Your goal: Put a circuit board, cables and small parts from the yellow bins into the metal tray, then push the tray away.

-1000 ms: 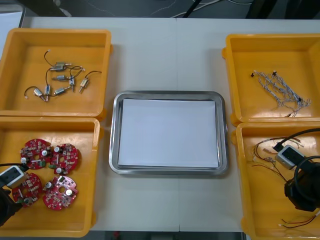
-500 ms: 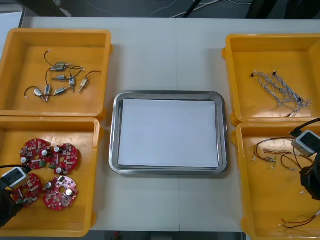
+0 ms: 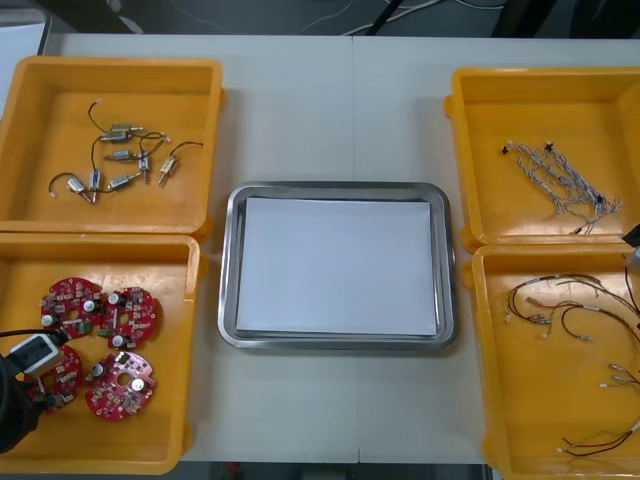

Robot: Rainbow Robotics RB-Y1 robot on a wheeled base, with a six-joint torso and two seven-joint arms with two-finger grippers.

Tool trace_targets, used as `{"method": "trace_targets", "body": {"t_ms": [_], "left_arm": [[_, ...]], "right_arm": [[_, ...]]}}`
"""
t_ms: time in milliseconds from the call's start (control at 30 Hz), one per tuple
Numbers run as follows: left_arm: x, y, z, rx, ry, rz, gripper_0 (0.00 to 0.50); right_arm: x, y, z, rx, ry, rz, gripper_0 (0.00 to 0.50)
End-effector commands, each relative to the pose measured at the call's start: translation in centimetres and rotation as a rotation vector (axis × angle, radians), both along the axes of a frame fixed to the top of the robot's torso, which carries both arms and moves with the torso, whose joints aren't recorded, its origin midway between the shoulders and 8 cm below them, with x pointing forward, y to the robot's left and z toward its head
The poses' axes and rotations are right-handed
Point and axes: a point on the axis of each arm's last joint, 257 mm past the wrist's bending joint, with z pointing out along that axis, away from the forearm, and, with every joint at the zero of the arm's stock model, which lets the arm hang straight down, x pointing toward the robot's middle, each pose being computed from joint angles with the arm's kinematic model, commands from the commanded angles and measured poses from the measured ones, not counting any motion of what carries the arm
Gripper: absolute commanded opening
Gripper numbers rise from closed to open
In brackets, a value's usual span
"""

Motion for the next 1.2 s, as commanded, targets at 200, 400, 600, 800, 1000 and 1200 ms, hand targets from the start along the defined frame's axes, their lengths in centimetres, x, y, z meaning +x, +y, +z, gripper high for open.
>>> {"method": "trace_targets", "body": {"t_ms": [200,400,600,800,1000,1200], "left_arm": [[0.7,0.4,0.4,0.025,-0.011,-0.026,0.0],[0.9,0.3,0.6,0.017,-0.015,-0.018,0.0],[1.9,1.0,2.4,0.009,-0.042,0.009,0.0],[2.2,1.7,5.5,-0.012,-0.04,0.059,0.0],[3.1,1.8,8.9,-0.035,-0.066,0.087,0.0],[4.7,1.1,12.5,-0.048,-0.083,0.126,0.0]], "right_arm": [[2.5,0.3,5.5,0.07,-0.163,-0.095,0.0],[3.0,0.4,6.4,0.041,-0.18,-0.064,0.0],[3.3,1.3,7.2,0.018,-0.19,-0.011,0.0],[4.5,3.2,7.6,0.0,-0.198,0.049,0.0],[5.9,5.2,7.5,0.006,-0.185,0.105,0.0],[7.3,7.3,7.6,0.02,-0.172,0.167,0.0]]}}
